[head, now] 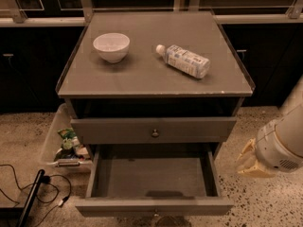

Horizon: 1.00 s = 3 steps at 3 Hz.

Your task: Close middle drawer

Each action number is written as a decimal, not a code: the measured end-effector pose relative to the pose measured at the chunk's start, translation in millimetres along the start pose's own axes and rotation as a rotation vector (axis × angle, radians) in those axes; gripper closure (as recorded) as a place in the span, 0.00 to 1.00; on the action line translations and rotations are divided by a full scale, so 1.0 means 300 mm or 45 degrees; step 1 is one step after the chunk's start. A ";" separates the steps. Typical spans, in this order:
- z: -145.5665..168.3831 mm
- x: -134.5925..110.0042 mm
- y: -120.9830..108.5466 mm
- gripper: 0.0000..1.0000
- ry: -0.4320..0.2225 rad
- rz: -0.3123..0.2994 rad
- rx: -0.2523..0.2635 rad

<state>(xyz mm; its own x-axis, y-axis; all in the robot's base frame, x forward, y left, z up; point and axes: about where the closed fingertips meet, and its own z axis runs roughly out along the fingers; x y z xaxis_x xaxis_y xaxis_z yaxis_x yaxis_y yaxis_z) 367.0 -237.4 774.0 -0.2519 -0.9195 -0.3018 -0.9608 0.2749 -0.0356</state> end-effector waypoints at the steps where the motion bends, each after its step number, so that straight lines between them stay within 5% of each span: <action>1: 0.126 0.036 0.007 1.00 -0.035 0.062 -0.068; 2: 0.357 0.102 0.014 1.00 -0.079 0.124 -0.148; 3: 0.534 0.139 -0.016 1.00 -0.172 0.138 -0.127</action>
Offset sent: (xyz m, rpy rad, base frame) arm 0.0120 0.0038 -0.2145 0.1798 0.1779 -0.1057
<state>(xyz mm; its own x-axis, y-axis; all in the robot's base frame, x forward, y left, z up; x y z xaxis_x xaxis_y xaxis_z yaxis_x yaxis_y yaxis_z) 379.8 -232.1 608.9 -0.3432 -0.8380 -0.4243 -0.9373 0.3349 0.0968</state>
